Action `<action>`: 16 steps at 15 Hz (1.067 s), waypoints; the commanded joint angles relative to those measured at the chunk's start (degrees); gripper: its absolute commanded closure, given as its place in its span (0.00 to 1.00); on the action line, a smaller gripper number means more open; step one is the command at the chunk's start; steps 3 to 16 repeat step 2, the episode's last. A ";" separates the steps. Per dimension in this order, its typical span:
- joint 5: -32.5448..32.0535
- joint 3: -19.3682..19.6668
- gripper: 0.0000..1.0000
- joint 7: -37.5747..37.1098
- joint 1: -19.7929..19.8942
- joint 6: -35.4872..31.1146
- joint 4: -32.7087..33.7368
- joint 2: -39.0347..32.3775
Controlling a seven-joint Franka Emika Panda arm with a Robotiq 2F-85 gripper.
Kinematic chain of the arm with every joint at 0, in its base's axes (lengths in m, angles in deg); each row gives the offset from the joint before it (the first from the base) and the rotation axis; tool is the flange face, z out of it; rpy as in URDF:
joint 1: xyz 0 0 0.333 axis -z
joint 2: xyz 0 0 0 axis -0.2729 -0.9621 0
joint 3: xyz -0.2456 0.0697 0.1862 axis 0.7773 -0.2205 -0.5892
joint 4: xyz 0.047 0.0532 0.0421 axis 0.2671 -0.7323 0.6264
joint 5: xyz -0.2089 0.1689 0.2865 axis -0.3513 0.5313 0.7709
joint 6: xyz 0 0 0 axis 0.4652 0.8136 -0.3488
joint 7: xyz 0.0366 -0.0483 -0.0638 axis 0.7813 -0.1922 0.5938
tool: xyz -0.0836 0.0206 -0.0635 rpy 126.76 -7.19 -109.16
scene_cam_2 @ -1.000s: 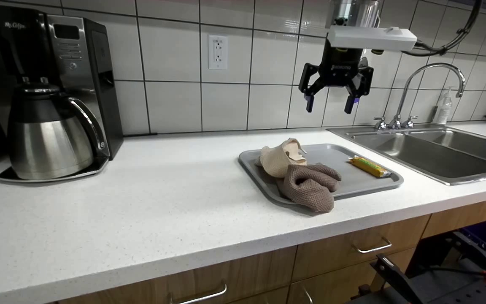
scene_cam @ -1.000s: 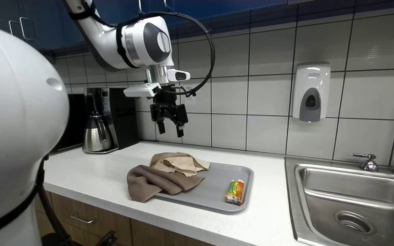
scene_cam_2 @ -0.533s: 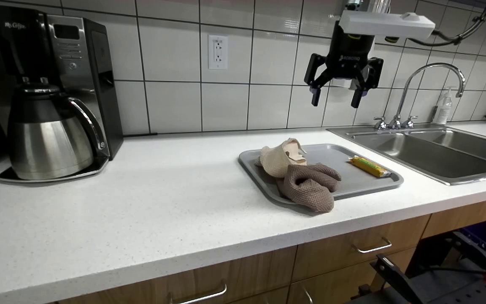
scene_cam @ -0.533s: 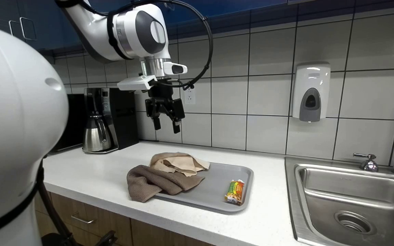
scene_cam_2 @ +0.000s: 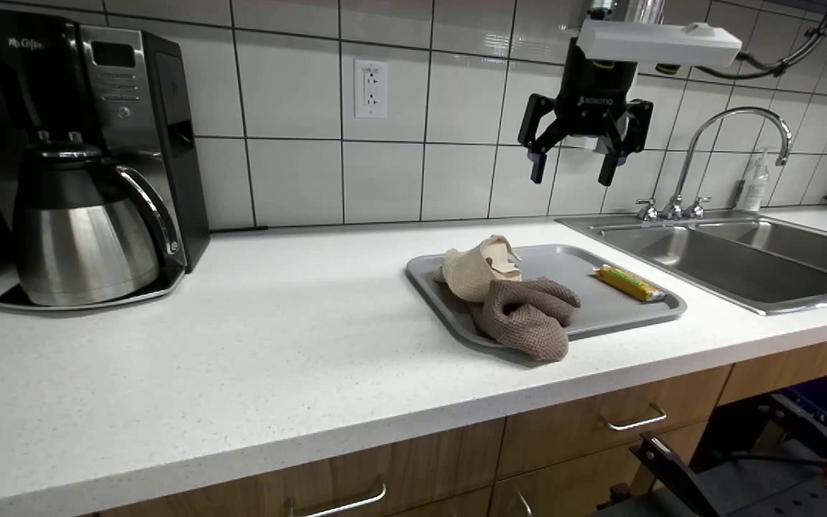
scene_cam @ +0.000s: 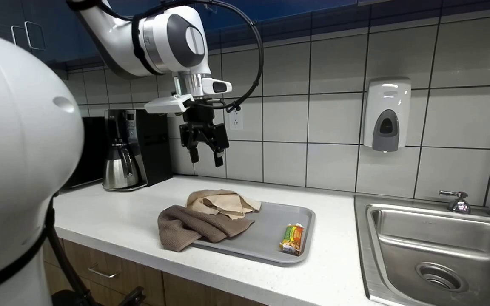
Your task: Pick up the towels and move them onto the trays one by one starting with the brown towel
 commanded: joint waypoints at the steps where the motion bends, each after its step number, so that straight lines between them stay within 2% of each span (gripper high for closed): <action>1: 1.06 -2.15 0.00 0.82 2.14 0.07 0.05 0.05; 16: 1.06 -2.15 0.00 0.82 2.14 0.07 0.05 0.05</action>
